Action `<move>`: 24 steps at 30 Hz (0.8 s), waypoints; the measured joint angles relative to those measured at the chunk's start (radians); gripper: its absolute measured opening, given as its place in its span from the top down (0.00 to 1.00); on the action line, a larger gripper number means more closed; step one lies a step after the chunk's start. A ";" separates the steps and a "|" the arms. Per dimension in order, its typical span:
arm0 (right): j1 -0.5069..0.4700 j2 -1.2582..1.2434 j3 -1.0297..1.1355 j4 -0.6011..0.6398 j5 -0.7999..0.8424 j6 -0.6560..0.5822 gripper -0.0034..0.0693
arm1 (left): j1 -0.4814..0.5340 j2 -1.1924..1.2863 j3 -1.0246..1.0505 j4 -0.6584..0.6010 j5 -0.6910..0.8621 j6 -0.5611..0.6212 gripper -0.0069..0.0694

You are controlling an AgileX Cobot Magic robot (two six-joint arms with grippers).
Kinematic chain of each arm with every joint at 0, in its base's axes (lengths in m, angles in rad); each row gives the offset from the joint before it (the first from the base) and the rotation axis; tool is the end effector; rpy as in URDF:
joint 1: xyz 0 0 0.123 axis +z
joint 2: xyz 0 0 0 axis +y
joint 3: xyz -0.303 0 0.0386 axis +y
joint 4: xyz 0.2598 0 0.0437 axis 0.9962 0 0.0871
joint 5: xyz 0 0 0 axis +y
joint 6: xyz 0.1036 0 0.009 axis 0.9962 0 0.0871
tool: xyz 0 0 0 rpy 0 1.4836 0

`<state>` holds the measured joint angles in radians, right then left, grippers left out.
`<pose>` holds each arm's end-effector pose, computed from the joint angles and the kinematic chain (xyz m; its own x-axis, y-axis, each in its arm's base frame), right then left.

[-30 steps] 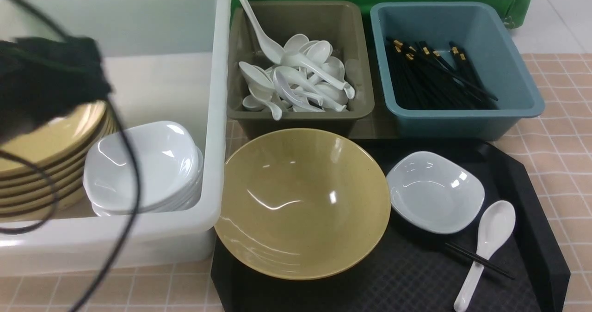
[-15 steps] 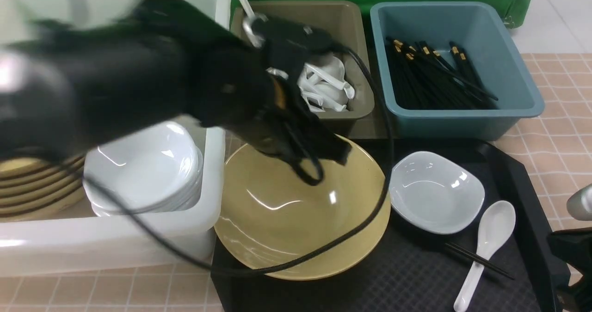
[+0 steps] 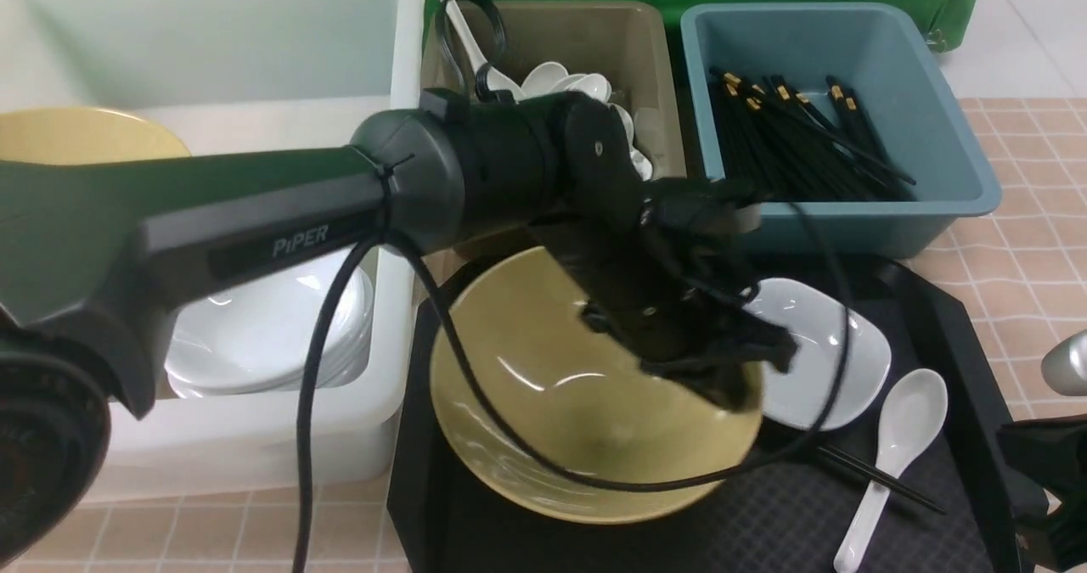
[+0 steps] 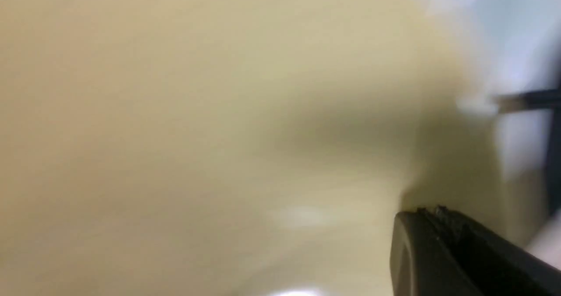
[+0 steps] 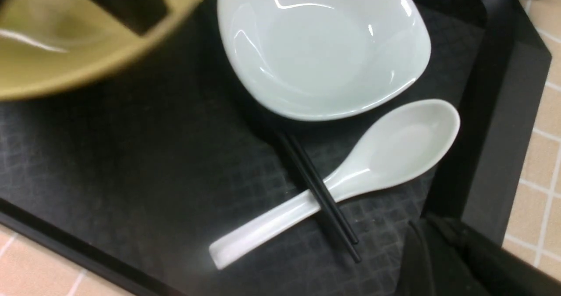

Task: On brown table put chopsticks spoon bowls plates into blue grey white boxes.
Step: 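Grasp the large bowl on the tray by its rim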

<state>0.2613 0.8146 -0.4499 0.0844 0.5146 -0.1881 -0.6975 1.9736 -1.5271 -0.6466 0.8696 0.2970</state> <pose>0.1453 0.0433 0.2442 -0.6494 -0.2919 -0.7022 -0.3629 0.9304 -0.0511 0.3126 -0.3244 0.2309 -0.7931 0.4845 -0.3691 0.6091 0.6338 -0.4769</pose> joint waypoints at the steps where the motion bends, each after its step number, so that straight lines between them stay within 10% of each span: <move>1: 0.000 0.000 0.000 0.000 0.000 0.000 0.90 | 0.002 -0.005 -0.013 -0.033 0.009 0.044 0.90; 6: 0.000 0.000 0.000 0.000 0.000 0.000 0.90 | 0.035 -0.057 -0.068 0.067 0.074 0.092 0.86; 15: 0.000 0.000 -0.001 0.000 0.000 0.007 0.90 | 0.124 -0.090 -0.077 0.627 0.117 -0.217 0.44; 24: 0.000 0.000 -0.001 0.000 -0.003 0.013 0.89 | 0.128 0.034 -0.077 0.764 0.136 -0.275 0.33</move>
<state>0.2613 0.8146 -0.4511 0.0844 0.5117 -0.1753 -0.5693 2.0072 -1.6039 0.1171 1.0056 0.0220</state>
